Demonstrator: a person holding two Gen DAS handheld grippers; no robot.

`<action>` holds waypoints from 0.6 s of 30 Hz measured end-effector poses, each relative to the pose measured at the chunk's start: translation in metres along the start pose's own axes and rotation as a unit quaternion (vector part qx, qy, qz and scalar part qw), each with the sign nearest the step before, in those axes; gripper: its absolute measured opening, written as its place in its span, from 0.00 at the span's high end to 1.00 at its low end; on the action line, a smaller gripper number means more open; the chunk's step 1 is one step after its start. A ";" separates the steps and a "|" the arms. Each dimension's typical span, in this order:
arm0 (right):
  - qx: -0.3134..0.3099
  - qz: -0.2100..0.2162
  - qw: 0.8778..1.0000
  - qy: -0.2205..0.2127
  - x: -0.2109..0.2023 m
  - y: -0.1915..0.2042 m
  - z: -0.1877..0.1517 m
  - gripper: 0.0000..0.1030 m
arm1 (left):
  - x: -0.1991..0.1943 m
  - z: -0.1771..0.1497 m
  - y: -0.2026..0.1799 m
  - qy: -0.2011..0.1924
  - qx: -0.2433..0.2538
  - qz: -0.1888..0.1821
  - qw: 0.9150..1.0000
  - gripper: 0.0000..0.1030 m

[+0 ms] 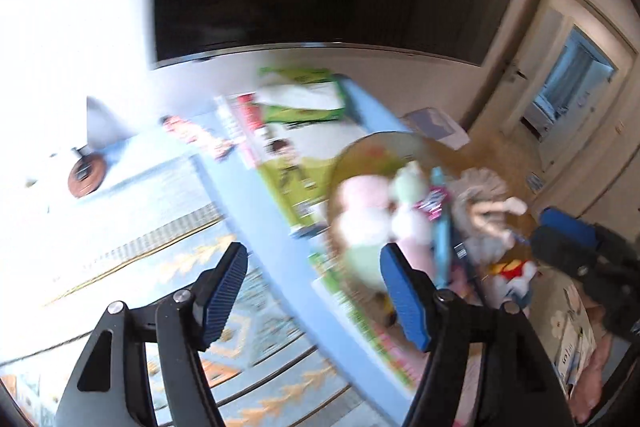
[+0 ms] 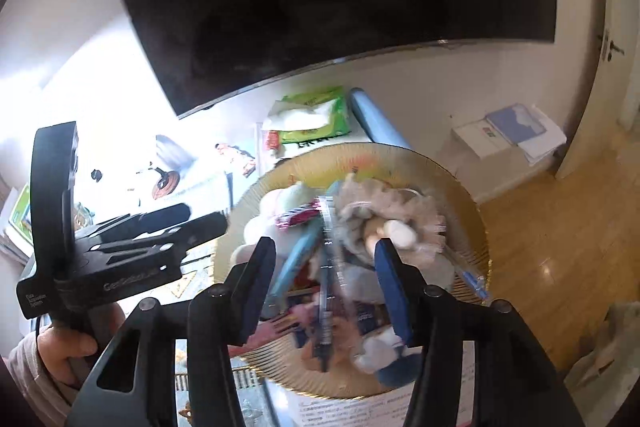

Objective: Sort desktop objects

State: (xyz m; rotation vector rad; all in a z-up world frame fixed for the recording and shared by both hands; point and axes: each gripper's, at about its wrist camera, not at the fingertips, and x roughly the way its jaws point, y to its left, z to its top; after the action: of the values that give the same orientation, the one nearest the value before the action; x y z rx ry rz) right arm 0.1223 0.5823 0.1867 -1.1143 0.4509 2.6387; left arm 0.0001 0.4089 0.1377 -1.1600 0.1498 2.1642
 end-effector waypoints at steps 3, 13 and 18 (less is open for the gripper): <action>-0.041 0.026 0.999 -0.002 -0.006 0.043 -0.001 0.31 | -0.025 -0.023 0.052 0.000 -0.033 0.042 0.999 0.34; -0.177 0.125 0.967 0.136 0.078 0.233 -0.055 0.08 | -0.086 -0.111 0.236 0.035 -0.127 0.227 0.965 0.30; -0.209 0.094 0.956 0.183 0.149 0.290 -0.098 0.08 | -0.084 -0.155 0.297 0.064 -0.158 0.250 0.953 0.30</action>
State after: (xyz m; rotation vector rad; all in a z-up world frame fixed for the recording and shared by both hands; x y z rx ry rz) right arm -0.0130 0.2931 0.0676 -1.7879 0.0559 2.7701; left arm -0.0390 0.0771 0.0503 -1.5803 0.1720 2.6239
